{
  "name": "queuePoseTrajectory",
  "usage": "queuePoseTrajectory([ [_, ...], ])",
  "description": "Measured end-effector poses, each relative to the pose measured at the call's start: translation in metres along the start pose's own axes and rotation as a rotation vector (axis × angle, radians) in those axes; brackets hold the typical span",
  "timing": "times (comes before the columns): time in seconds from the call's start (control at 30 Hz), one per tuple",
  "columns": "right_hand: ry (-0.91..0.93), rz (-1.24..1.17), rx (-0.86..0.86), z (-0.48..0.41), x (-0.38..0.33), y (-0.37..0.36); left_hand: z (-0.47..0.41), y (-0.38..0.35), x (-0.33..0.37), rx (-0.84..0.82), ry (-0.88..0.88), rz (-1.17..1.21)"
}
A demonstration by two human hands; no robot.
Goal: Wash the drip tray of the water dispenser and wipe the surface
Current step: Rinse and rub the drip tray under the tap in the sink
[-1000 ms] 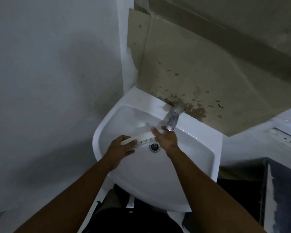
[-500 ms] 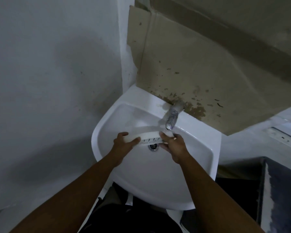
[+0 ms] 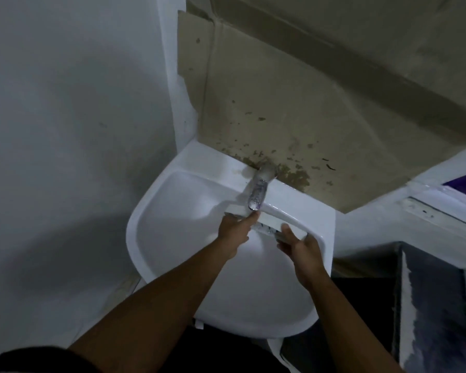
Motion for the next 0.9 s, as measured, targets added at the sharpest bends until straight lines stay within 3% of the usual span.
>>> queuePoseTrajectory([
  [0.17,0.004,-0.009,0.023,0.004,0.0,0.013,0.001,-0.027,0.005,-0.065,0.01,0.017],
  [0.33,-0.01,-0.025,-0.013,0.011,0.001,0.014,-0.008,-0.007,-0.006,0.063,0.033,0.083],
  [0.43,-0.004,-0.025,-0.029,0.014,0.002,0.019,-0.011,-0.004,-0.002,0.009,0.023,-0.026],
  [0.6,-0.016,-0.049,-0.035,0.01,0.001,0.027,-0.012,0.01,0.014,0.084,-0.03,-0.172],
  [0.67,-0.012,-0.032,-0.023,0.007,-0.003,0.031,-0.016,0.013,0.011,0.055,0.018,-0.211],
  [0.77,0.001,-0.037,-0.01,0.002,-0.004,0.039,-0.018,0.014,0.0,-0.037,0.165,-0.059],
  [0.9,0.005,-0.064,-0.045,-0.003,-0.001,0.037,-0.024,0.018,0.007,-0.106,0.154,-0.046],
])
Point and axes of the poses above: each hand's wrist, its own z-axis away from the middle knuckle, its own y-axis out of the back of the hand, x = y × z, the point moved 9 cm from there along -z, towards the middle knuckle, and after that the axes turned 1 degree about -z, right-handed, at the moved point
